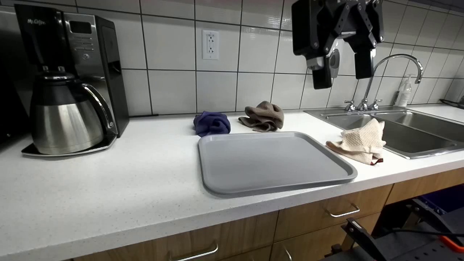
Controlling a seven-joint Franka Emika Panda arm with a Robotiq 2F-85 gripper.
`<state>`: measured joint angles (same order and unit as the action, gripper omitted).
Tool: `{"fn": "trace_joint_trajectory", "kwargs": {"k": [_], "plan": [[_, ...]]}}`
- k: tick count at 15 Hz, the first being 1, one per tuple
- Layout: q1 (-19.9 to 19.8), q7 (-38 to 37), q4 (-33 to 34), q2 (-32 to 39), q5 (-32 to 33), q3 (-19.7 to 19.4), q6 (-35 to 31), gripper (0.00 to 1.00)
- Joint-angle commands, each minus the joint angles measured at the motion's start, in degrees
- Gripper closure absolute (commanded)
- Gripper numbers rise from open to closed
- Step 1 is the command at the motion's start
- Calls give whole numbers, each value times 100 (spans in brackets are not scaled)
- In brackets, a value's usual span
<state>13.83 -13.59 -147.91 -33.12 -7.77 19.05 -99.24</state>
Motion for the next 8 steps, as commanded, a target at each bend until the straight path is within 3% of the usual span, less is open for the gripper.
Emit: {"fn": "trace_joint_trajectory", "kwargs": {"k": [1, 8], "plan": [[53, -25, 9, 12, 24, -49, 9, 0], [-80, -507, -96, -67, -24, -39, -72, 0]]}}
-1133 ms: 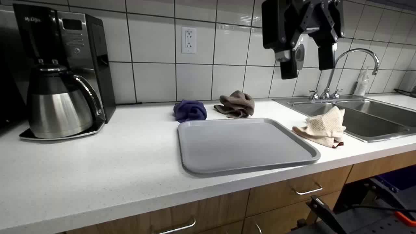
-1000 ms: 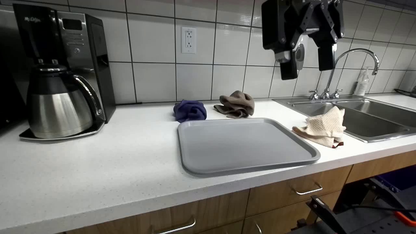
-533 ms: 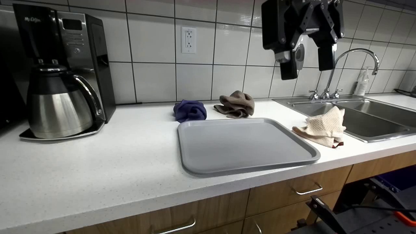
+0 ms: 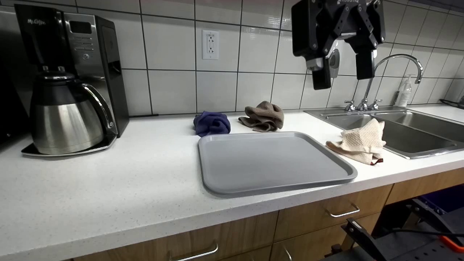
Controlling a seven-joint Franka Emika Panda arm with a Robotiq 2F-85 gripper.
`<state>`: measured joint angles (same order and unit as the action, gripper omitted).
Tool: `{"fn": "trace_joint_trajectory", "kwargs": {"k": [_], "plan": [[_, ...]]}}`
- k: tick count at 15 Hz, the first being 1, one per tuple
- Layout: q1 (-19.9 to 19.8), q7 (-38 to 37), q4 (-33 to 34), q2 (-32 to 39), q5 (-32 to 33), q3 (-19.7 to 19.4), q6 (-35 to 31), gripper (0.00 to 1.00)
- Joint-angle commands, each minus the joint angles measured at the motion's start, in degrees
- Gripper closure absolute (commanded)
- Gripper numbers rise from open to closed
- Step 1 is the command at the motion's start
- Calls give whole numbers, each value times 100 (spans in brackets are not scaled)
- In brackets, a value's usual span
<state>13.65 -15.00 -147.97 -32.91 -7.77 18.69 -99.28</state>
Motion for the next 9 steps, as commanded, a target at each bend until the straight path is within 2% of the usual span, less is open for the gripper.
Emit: {"fn": "trace_joint_trajectory", "kwargs": {"k": [1, 9], "plan": [[-89, -499, -113, -100, -26, 5, -83, 0], [-273, -1348, -270, -125, -99, -63, -165, 0]]}}
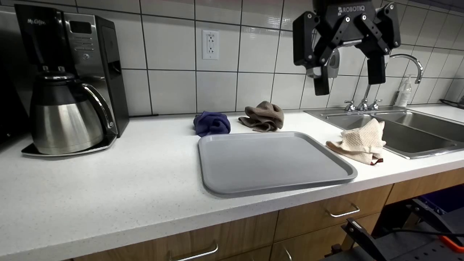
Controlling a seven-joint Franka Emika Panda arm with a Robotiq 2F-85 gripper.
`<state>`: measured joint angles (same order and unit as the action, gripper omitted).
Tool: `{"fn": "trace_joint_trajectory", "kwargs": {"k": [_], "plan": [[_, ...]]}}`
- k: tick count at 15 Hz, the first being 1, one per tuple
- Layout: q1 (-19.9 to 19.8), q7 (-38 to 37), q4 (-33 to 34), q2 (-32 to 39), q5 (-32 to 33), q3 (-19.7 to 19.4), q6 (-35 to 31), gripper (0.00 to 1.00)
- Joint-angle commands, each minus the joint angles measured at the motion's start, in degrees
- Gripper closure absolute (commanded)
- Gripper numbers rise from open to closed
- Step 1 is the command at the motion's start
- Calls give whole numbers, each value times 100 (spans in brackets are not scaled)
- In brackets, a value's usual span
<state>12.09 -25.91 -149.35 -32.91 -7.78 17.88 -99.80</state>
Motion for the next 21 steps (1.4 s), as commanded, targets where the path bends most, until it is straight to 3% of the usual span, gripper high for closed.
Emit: {"fn": "trace_joint_trajectory", "kwargs": {"k": [1, 9, 21], "plan": [[-135, -316, -133, -123, -85, 25, -122, 0], [-344, -619, -218, -106, -33, -53, -257, 0], [-988, -828, -367, 67, 294, -372, -620, 0]]}}
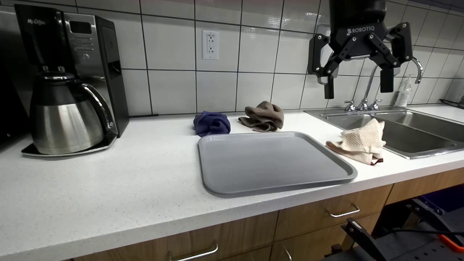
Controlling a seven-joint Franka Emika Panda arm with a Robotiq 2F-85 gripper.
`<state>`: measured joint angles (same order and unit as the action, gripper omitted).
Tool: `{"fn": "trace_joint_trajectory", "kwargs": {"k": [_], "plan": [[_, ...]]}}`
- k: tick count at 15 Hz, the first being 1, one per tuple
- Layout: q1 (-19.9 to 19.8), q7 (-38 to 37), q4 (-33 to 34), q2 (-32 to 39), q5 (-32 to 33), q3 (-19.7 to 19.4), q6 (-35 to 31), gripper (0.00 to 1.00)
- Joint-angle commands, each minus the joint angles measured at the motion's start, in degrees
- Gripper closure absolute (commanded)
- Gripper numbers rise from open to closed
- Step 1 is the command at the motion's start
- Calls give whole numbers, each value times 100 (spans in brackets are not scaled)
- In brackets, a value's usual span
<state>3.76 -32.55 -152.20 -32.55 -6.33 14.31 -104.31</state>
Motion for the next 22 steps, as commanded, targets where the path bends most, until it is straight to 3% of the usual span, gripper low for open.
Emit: {"fn": "trace_joint_trajectory", "kwargs": {"k": [1, 10, 22], "plan": [[-200, -170, -60, 91, 204, -30, -205, 0], [-542, -147, 141, 701, 836, -269, -632, 0], [-1035, -34, 158, 1054, 1444, -894, -1213, 0]]}}
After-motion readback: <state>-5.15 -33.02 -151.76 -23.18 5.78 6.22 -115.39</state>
